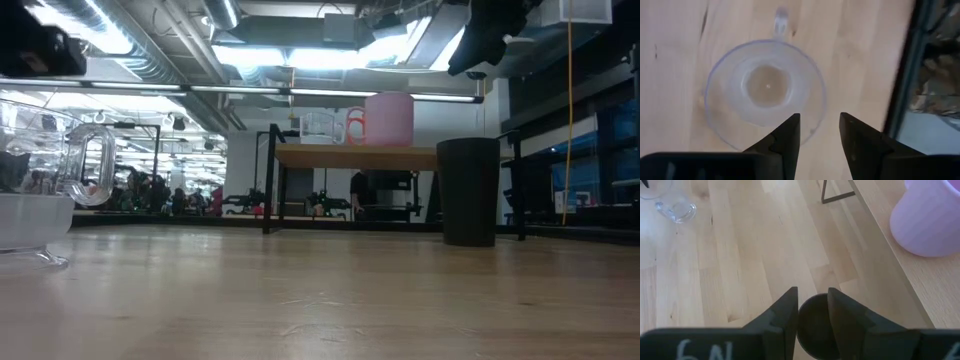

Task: Stack small to large cups/mugs on shelf
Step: Align the transparent mug with the other transparent mug on the shelf

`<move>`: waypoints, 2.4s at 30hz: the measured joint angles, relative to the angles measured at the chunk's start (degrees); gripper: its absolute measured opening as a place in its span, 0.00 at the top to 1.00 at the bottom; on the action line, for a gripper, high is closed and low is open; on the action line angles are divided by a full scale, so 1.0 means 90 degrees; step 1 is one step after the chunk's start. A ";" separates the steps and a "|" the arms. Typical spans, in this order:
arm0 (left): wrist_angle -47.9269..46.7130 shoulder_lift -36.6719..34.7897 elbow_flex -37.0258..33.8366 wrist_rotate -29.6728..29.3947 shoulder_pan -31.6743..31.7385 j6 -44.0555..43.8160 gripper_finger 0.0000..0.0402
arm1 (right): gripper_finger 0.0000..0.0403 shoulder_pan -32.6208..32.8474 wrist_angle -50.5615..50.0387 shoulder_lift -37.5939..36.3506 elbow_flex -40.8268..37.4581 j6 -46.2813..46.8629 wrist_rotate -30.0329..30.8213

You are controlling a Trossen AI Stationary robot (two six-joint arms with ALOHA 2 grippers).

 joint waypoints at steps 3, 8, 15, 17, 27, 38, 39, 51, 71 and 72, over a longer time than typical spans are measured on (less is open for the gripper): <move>0.0002 0.0205 -0.0001 -0.0022 0.0005 0.0000 0.67 | 0.73 0.0000 -0.0002 -0.0002 0.0000 0.0000 0.0001; 0.0007 0.0419 -0.0001 -0.0029 0.0005 0.0005 0.67 | 0.73 0.0000 -0.0002 -0.0002 0.0000 -0.0002 0.0002; -0.0006 0.0703 -0.0001 -0.0051 0.0005 0.0010 0.67 | 0.73 0.0000 -0.0002 -0.0002 0.0000 -0.0013 0.0002; -0.0002 0.0737 -0.0001 -0.0103 0.0005 0.0012 0.68 | 0.73 0.0000 -0.0004 -0.0002 0.0000 -0.0029 0.0002; -0.0014 0.0744 0.0013 -0.0212 0.0091 0.0006 0.94 | 0.73 0.0000 -0.0004 0.0000 0.0000 -0.0046 0.0002; -0.2008 0.0745 0.2951 -0.1862 0.1483 0.3157 0.99 | 0.73 0.0000 0.0008 0.0000 0.0000 -0.0390 0.0003; -0.2262 0.0742 0.3310 -0.2116 0.1726 0.3389 0.99 | 0.73 0.0000 0.0010 0.0000 0.0000 -0.0364 0.0002; -0.2844 0.0734 0.5677 -0.0894 0.5679 0.5197 1.00 | 0.73 0.0000 0.0020 0.0000 0.0000 -0.0386 0.0002; -0.4262 0.2880 0.7284 -0.0318 0.6625 0.5885 1.00 | 0.73 0.0000 -0.0008 0.0005 0.0000 -0.0376 0.0002; -0.4233 0.2908 0.7288 -0.0321 0.6625 0.5950 1.00 | 0.73 0.0000 -0.0013 0.0005 0.0000 -0.0374 0.0002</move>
